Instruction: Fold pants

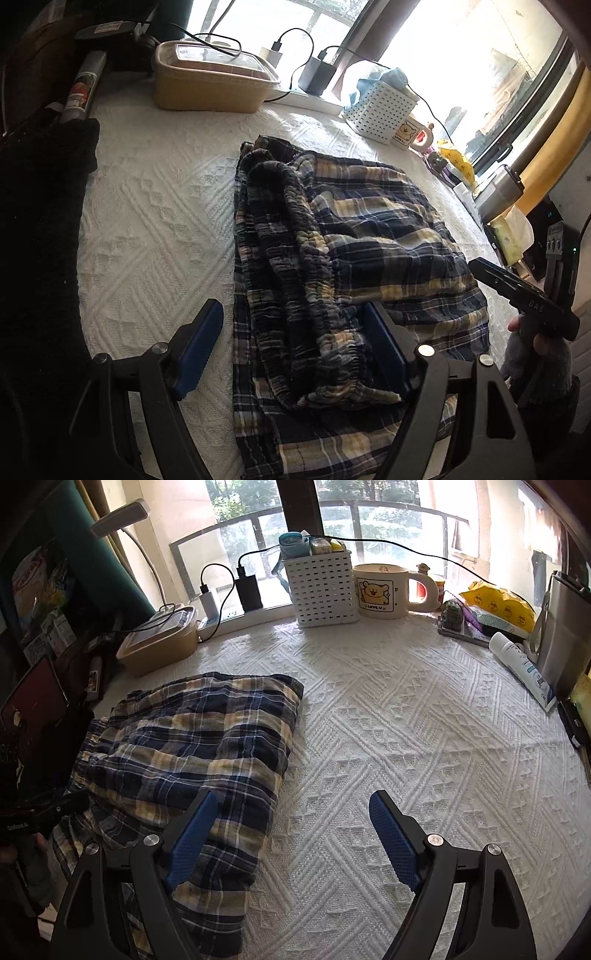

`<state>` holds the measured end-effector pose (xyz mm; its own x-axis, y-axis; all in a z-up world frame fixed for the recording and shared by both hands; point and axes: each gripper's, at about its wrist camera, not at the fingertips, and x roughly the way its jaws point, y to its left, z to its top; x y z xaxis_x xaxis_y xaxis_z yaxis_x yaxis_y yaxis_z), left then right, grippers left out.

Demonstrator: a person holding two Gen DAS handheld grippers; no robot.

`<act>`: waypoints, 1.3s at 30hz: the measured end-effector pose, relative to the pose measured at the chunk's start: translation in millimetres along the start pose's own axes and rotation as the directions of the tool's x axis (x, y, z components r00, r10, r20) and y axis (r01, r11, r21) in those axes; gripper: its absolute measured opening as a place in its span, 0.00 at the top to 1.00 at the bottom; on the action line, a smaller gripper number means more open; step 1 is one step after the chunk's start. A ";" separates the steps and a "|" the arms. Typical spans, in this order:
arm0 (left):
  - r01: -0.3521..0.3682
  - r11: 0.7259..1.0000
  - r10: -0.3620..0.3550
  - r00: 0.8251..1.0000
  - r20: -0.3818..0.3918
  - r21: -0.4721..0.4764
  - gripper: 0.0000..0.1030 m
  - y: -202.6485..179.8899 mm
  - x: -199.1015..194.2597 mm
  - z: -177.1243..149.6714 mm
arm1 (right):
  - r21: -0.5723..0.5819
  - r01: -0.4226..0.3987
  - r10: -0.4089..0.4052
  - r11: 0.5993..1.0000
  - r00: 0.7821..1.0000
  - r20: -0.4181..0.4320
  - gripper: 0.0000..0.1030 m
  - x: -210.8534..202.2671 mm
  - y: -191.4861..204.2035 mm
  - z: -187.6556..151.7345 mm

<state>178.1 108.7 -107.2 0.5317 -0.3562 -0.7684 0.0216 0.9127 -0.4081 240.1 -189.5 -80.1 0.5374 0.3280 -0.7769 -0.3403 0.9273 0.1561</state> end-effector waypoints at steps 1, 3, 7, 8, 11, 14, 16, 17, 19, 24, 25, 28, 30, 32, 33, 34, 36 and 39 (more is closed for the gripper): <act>0.003 1.000 -0.003 1.000 -0.002 0.000 0.24 -0.3 0.9 0.8 | 0.002 -0.003 0.003 1.000 1.000 -0.002 0.17 1.2 -0.7 -0.2; 0.009 1.000 -0.009 1.000 -0.005 -0.002 0.25 -0.7 1.6 1.7 | 0.005 -0.008 0.008 1.000 1.000 -0.004 0.17 3.3 -2.3 -0.6; 0.048 0.999 -0.049 0.999 -0.014 -0.022 0.33 1.7 2.4 3.9 | 0.018 -0.017 0.017 1.000 1.000 -0.007 0.17 7.1 -8.7 -0.2; 0.058 0.998 -0.059 0.998 -0.022 -0.034 0.39 2.8 3.2 4.9 | 0.019 -0.019 0.019 1.000 1.000 -0.008 0.17 8.1 -9.7 -0.2; 0.082 0.994 -0.085 0.996 -0.029 -0.066 0.53 5.2 3.0 6.4 | 0.027 -0.026 0.026 0.999 1.000 -0.009 0.17 11.0 -13.9 -0.2; 0.076 0.996 -0.078 0.996 -0.035 -0.054 0.58 4.3 4.4 6.5 | 0.034 -0.035 0.035 0.999 0.999 -0.009 0.17 13.3 -17.2 0.5; 0.063 0.997 -0.066 0.997 -0.042 -0.052 0.58 3.1 5.0 8.0 | 0.036 -0.041 0.041 0.999 0.999 -0.008 0.17 14.1 -18.1 1.4; 0.054 0.997 -0.057 0.997 -0.047 -0.053 0.58 2.7 6.0 8.8 | 0.036 -0.044 0.044 0.998 0.999 -0.007 0.17 14.3 -18.3 1.9; 0.047 0.996 -0.050 0.997 -0.050 -0.070 0.56 3.3 7.8 10.9 | 0.039 -0.055 0.055 0.998 0.998 -0.003 0.17 14.2 -19.3 3.0; 0.045 0.999 -0.046 0.997 -0.067 -0.006 0.25 -13.3 15.1 13.2 | 0.065 -0.118 0.118 0.991 0.993 0.001 0.17 18.1 -19.7 3.0; 0.034 0.999 -0.032 0.997 -0.065 0.015 0.22 -18.3 17.2 12.1 | 0.070 -0.135 0.135 0.988 0.991 -0.001 0.17 19.4 -18.7 2.3; -0.009 0.999 0.011 0.999 -0.050 0.052 0.21 -26.7 21.2 10.0 | 0.083 -0.172 0.173 0.982 0.985 -0.003 0.17 22.3 -15.5 -0.8; -0.012 0.998 0.015 0.998 -0.054 0.069 0.25 -26.7 21.8 10.7 | 0.097 -0.199 0.200 0.975 0.980 -0.005 0.17 24.0 -13.9 -2.8; -0.014 0.998 0.018 0.998 -0.060 0.061 0.40 -22.3 20.3 12.6 | 0.100 -0.213 0.214 0.972 0.977 -0.002 0.19 23.8 -12.4 -4.1; -0.004 0.999 0.008 0.998 -0.066 0.050 0.46 -20.1 19.9 13.5 | 0.100 -0.224 0.226 0.969 0.974 -0.003 0.23 23.9 -11.7 -4.4; 0.007 0.999 -0.004 0.998 -0.070 0.046 0.50 -19.2 19.7 13.8 | 0.103 -0.241 0.243 0.965 0.970 -0.006 0.26 24.2 -11.2 -5.0; 0.014 0.998 -0.009 0.997 -0.079 0.058 0.61 -23.1 21.2 12.8 | 0.114 -0.270 0.274 0.956 0.962 -0.013 0.34 26.4 -8.6 -5.6; 0.013 0.995 -0.004 0.996 -0.084 0.097 0.72 -34.0 25.8 9.5 | 0.094 -0.282 0.285 0.955 0.958 -0.019 0.35 28.7 -1.0 -6.3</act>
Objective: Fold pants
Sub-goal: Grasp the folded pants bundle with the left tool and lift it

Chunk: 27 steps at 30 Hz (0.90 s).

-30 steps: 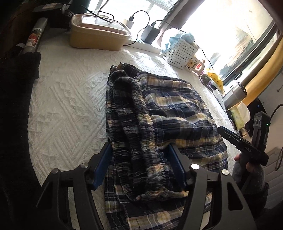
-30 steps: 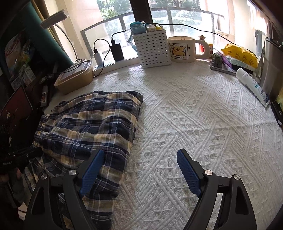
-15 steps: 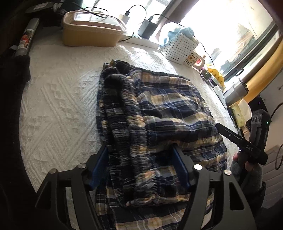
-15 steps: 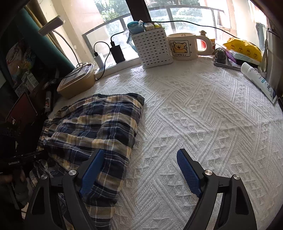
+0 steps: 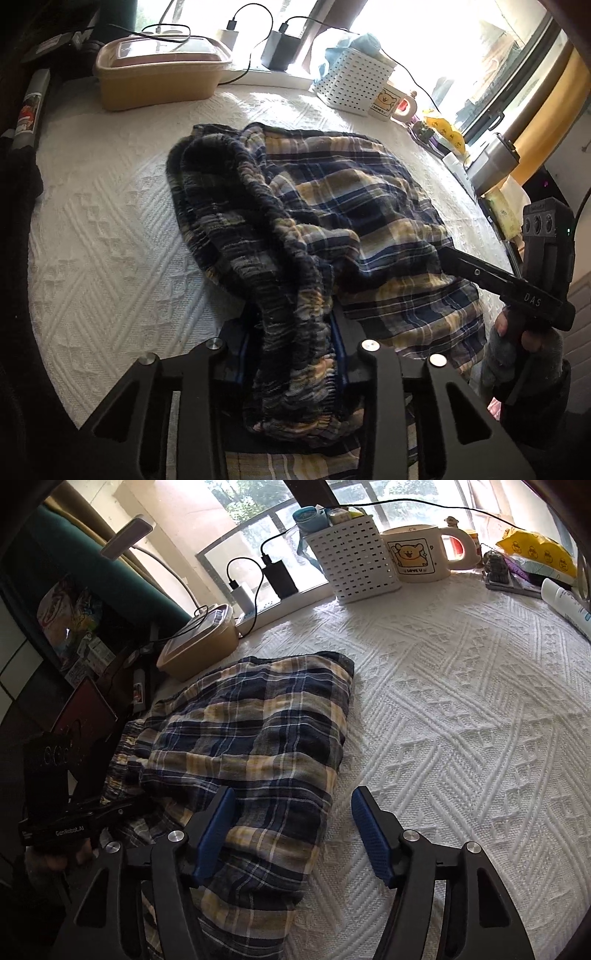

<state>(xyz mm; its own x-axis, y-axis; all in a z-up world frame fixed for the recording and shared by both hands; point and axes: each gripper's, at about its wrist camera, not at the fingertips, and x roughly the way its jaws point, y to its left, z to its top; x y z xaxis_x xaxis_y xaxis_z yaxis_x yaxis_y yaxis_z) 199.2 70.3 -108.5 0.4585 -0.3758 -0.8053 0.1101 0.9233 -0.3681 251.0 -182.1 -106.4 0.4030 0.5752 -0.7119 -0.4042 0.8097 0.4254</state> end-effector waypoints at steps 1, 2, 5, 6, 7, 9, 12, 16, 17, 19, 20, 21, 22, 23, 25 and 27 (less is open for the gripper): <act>-0.005 1.000 0.005 1.000 0.001 0.012 0.73 -2.7 1.5 -0.1 | -0.003 -0.011 0.011 1.000 1.000 -0.006 0.35 1.7 1.9 0.1; -0.008 1.000 0.008 1.000 0.002 0.019 0.74 -3.6 2.1 0.0 | -0.009 -0.016 0.016 1.000 1.000 -0.010 0.37 3.9 4.6 -0.3; -0.003 1.000 0.003 1.000 0.005 0.024 0.75 -1.4 2.2 0.2 | -0.065 0.014 -0.016 0.998 1.000 -0.019 0.46 10.6 15.1 -0.3; -0.003 1.000 0.003 1.000 0.008 0.024 0.75 -1.1 2.1 -0.1 | -0.082 0.024 -0.026 0.996 1.000 -0.019 0.49 12.4 16.7 0.0; -0.006 1.000 0.006 1.000 0.010 0.026 0.75 -1.7 1.9 -0.7 | -0.088 0.029 -0.031 0.996 0.999 -0.022 0.50 14.0 17.6 0.7; -0.016 0.999 0.015 1.000 0.017 0.033 0.76 -3.9 1.1 -1.5 | -0.093 0.033 -0.036 0.995 0.999 -0.027 0.59 15.6 17.8 1.6; -0.022 0.999 0.020 0.999 0.028 0.043 0.77 -7.3 -0.9 -1.5 | -0.104 0.026 -0.029 0.994 0.999 -0.033 0.73 15.1 18.3 0.3; -0.013 0.999 0.012 0.999 0.041 0.048 0.78 -8.7 -6.9 -0.1 | -0.112 0.007 -0.010 0.994 1.000 -0.025 0.84 12.4 20.1 -1.5; -0.013 0.999 0.011 0.999 0.046 0.050 0.78 -9.5 -8.9 0.0 | -0.109 0.007 -0.010 0.994 1.000 -0.021 0.85 11.3 19.9 -1.3; -0.016 0.998 0.013 0.998 0.056 0.059 0.79 -12.1 -13.0 0.6 | -0.116 0.013 -0.015 0.993 1.000 -0.013 0.85 8.1 21.9 -1.5; -0.020 0.998 0.016 0.998 0.063 0.063 0.79 -13.4 -14.8 1.2 | -0.123 0.020 -0.021 0.992 1.000 -0.010 0.86 6.5 24.0 -1.2; -0.025 0.997 0.020 0.997 0.076 0.071 0.79 -14.9 -17.2 1.3 | -0.131 0.025 -0.026 0.991 1.000 -0.004 0.86 4.5 26.2 -0.9; -0.036 0.996 0.028 0.995 0.097 0.082 0.79 -17.1 -19.9 1.1 | -0.137 0.030 -0.030 0.990 1.000 0.002 0.86 2.4 28.4 -0.4; -0.049 0.994 0.038 0.993 0.109 0.094 0.79 -19.8 -21.5 0.7 | -0.144 0.034 -0.034 0.989 0.999 0.008 0.86 0.1 30.3 0.4; -0.066 0.991 0.052 0.991 0.124 0.113 0.79 -24.7 -23.5 -0.2 | -0.154 0.044 -0.042 0.987 0.999 0.022 0.86 -4.7 33.3 1.4; -0.068 0.990 0.052 0.990 0.133 0.123 0.79 -28.3 -25.0 -0.8 | -0.166 0.060 -0.055 0.984 0.998 0.034 0.86 -9.8 35.6 2.0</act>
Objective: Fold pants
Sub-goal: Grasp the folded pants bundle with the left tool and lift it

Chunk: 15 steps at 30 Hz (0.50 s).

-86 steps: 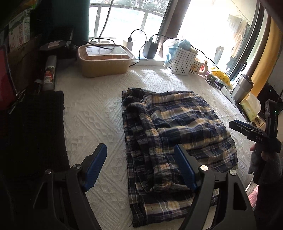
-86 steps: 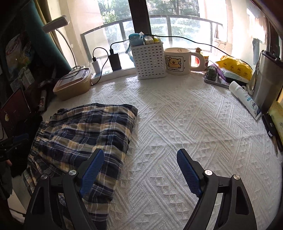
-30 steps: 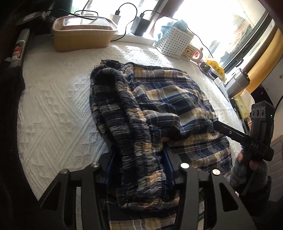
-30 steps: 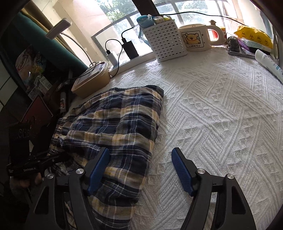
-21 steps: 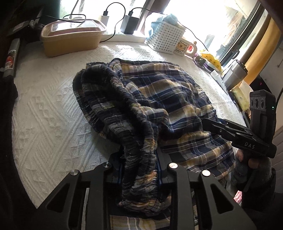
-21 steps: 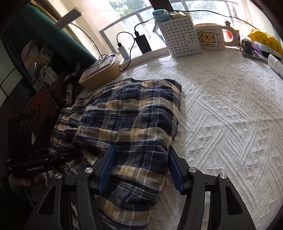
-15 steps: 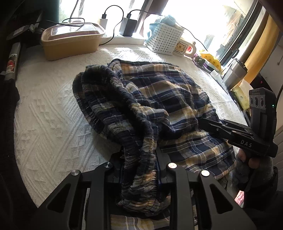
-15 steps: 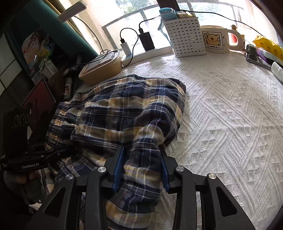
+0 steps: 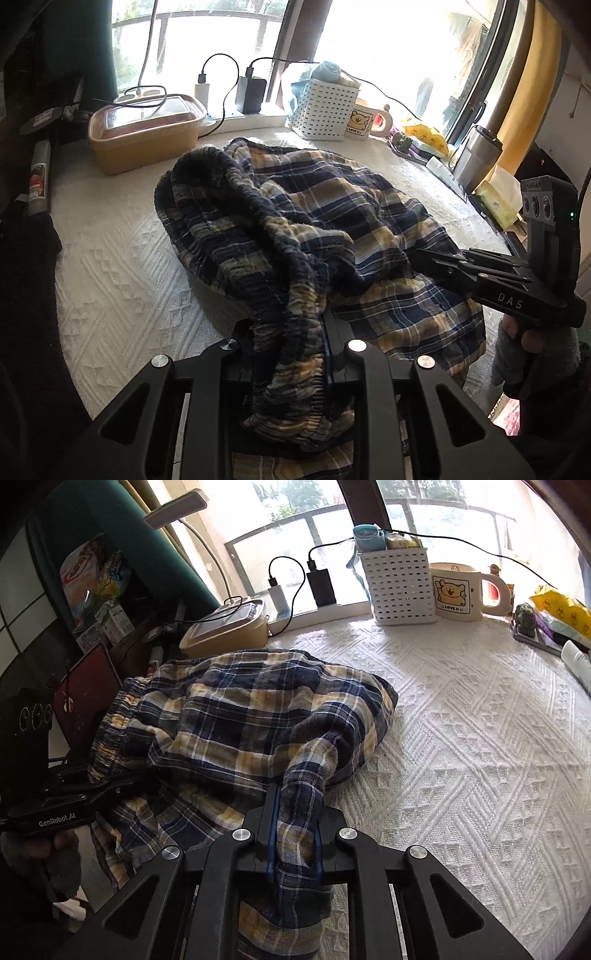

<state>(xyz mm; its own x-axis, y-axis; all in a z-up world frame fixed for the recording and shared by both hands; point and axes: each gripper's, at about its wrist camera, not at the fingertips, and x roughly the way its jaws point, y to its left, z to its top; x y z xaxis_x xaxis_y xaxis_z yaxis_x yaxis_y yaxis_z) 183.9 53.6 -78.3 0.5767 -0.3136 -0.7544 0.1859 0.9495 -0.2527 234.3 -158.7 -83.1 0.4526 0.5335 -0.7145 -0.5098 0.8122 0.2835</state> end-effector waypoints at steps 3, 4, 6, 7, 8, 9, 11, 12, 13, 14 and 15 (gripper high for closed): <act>0.004 1.000 -0.005 1.000 0.011 0.009 0.79 -3.8 -2.8 0.5 | -0.008 0.013 -0.013 1.000 1.000 0.021 0.86 -9.3 0.6 2.0; 0.005 1.000 -0.005 1.000 0.016 0.012 0.79 -5.3 -4.3 0.6 | -0.009 0.015 -0.015 1.000 0.999 0.028 0.86 -12.9 0.5 2.8; 0.005 1.000 -0.005 1.000 0.028 0.020 0.79 -8.5 -8.3 0.5 | -0.015 0.019 -0.019 1.000 0.999 0.043 0.86 -19.9 1.1 4.4; 0.004 1.000 -0.005 0.999 0.036 0.023 0.79 -9.7 -10.8 0.2 | -0.019 0.022 -0.021 1.000 0.998 0.051 0.86 -23.4 1.8 5.2; 0.004 1.000 -0.005 0.999 0.043 0.026 0.79 -11.2 -13.2 0.5 | -0.022 0.024 -0.023 0.999 0.998 0.059 0.86 -27.1 2.7 5.9; 0.004 1.000 -0.005 0.999 0.051 0.030 0.79 -12.2 -16.0 1.0 | -0.026 0.025 -0.024 0.999 0.998 0.067 0.86 -30.7 3.8 6.8; 0.003 0.999 -0.005 0.998 0.070 0.036 0.79 -13.7 -22.0 2.0 | -0.033 0.030 -0.027 0.999 0.996 0.083 0.86 -38.3 6.7 8.8; 0.002 0.999 -0.005 0.997 0.081 0.039 0.79 -14.2 -25.7 2.7 | -0.038 0.031 -0.028 0.999 0.995 0.091 0.86 -41.8 8.4 10.1; 0.000 0.999 -0.004 0.996 0.092 0.041 0.79 -14.3 -29.4 3.2 | -0.044 0.033 -0.028 0.999 0.995 0.098 0.86 -45.2 10.2 11.5; -0.002 0.999 -0.003 0.995 0.102 0.044 0.79 -14.1 -33.3 4.1 | -0.050 0.033 -0.028 0.998 0.994 0.105 0.86 -48.3 12.4 13.3; -0.005 0.999 -0.001 0.993 0.114 0.046 0.79 -13.5 -37.7 4.9 | -0.056 0.034 -0.027 0.998 0.993 0.112 0.86 -51.4 14.9 15.4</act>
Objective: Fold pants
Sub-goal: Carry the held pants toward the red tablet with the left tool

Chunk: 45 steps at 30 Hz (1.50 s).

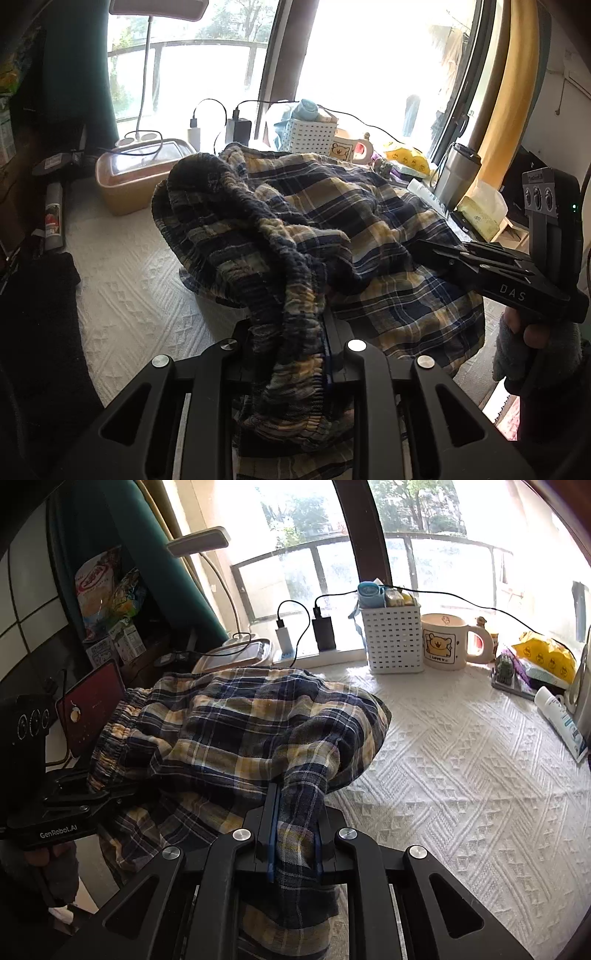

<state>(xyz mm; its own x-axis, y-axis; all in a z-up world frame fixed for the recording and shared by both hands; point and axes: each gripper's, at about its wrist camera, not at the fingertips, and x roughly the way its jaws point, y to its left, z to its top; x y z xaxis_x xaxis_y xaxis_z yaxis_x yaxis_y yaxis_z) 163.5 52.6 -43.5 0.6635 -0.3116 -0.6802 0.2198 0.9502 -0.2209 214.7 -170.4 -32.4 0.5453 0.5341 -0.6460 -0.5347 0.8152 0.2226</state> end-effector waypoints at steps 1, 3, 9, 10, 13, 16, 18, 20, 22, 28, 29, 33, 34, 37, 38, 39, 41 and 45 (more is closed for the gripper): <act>-0.004 1.000 0.004 1.000 0.013 0.002 0.79 1.2 -4.4 1.0 | -0.009 0.000 0.000 1.000 1.000 0.008 0.86 -2.7 3.0 2.8; -0.011 1.000 0.011 0.999 0.039 0.004 0.79 4.5 -13.2 2.0 | -0.027 -0.002 0.003 1.000 1.000 0.024 0.86 -7.5 10.0 8.7; -0.020 1.000 0.022 0.995 0.096 -0.021 0.79 23.9 -41.2 -2.1 | -0.081 -0.017 0.021 0.997 0.998 0.056 0.86 -13.6 36.4 27.6; -0.022 0.999 0.024 0.994 0.106 -0.026 0.79 27.7 -46.2 -2.9 | -0.092 -0.019 0.024 0.996 0.998 0.059 0.86 -13.4 42.2 30.8; -0.031 0.999 0.037 0.990 0.134 -0.044 0.79 43.8 -62.7 -5.4 | -0.125 -0.028 0.037 0.992 0.997 0.067 0.86 -13.2 62.8 39.7; -0.049 0.997 0.057 0.986 0.159 -0.059 0.79 61.2 -80.8 -7.7 | -0.157 -0.044 0.057 0.987 0.996 0.074 0.86 -10.9 85.5 49.2; -0.064 0.996 0.075 0.982 0.174 -0.068 0.79 72.7 -92.0 -8.5 | -0.177 -0.057 0.072 0.982 0.994 0.078 0.86 -8.1 101.3 55.8; -0.078 0.994 0.092 0.978 0.187 -0.077 0.79 83.9 -103.5 -9.4 | -0.196 -0.071 0.088 0.978 0.993 0.082 0.86 -4.8 117.6 61.7; -0.093 0.992 0.109 0.973 0.202 -0.088 0.79 94.3 -114.2 -10.7 | -0.214 -0.086 0.106 0.973 0.991 0.084 0.86 -0.7 132.8 66.9; -0.136 0.982 0.163 0.959 0.230 -0.128 0.79 131.9 -142.2 -17.6 | -0.255 -0.134 0.159 0.958 0.984 0.080 0.86 17.0 174.8 81.9; -0.142 0.980 0.172 0.957 0.232 -0.138 0.79 138.6 -145.7 -19.6 | -0.260 -0.142 0.167 0.955 0.983 0.078 0.86 20.9 181.5 83.8; -0.174 0.970 0.210 0.952 0.221 -0.171 0.79 164.0 -154.5 -30.6 | -0.267 -0.172 0.196 0.948 0.979 0.064 0.86 40.0 205.6 86.9; -0.184 0.967 0.220 0.952 0.214 -0.177 0.79 170.5 -155.0 -33.1 | -0.265 -0.181 0.203 0.947 0.978 0.056 0.86 46.0 211.5 86.8; -0.211 0.958 0.246 0.952 0.180 -0.195 0.79 190.2 -153.3 -41.7 | -0.254 -0.207 0.221 0.945 0.975 0.026 0.86 65.6 226.8 83.0; -0.219 0.955 0.253 0.954 0.163 -0.199 0.79 196.5 -150.9 -44.9 | -0.252 -0.213 0.224 0.944 0.975 0.013 0.86 72.9 232.3 81.2; -0.225 0.953 0.256 0.957 0.140 -0.205 0.79 203.6 -147.2 -48.5 | -0.252 -0.217 0.224 0.943 0.974 0.002 0.86 80.1 237.4 78.7; -0.231 0.947 0.258 0.961 0.100 -0.226 0.79 217.9 -139.1 -57.2 | -0.245 -0.224 0.224 0.943 0.974 -0.025 0.86 95.3 245.0 71.8; -0.241 0.938 0.253 0.967 0.018 -0.248 0.79 235.9 -119.7 -73.9 | -0.216 -0.234 0.219 0.948 0.971 -0.092 0.86 128.6 249.3 53.0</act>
<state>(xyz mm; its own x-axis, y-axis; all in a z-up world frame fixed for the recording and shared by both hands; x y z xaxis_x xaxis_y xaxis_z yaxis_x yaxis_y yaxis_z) 83.1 314.2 -65.8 0.7100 -0.0606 -0.7016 -0.1312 0.9674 -0.2164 185.7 113.4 -21.2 0.3534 0.6769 -0.6457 -0.7740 0.5993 0.2046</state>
